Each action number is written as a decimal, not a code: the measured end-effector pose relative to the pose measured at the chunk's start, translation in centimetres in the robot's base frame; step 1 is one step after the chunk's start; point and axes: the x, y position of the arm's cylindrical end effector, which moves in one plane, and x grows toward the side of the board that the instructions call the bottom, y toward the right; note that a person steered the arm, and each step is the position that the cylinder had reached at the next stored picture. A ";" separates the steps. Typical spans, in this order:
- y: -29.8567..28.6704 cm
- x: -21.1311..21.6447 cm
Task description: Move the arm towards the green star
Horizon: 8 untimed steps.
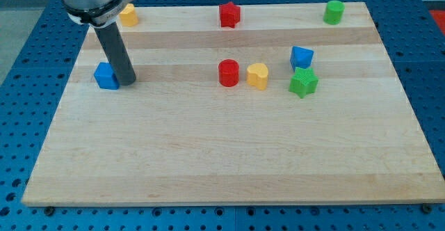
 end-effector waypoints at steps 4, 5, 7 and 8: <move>12.6 3.4; 15.6 3.8; 20.7 3.8; 23.4 4.2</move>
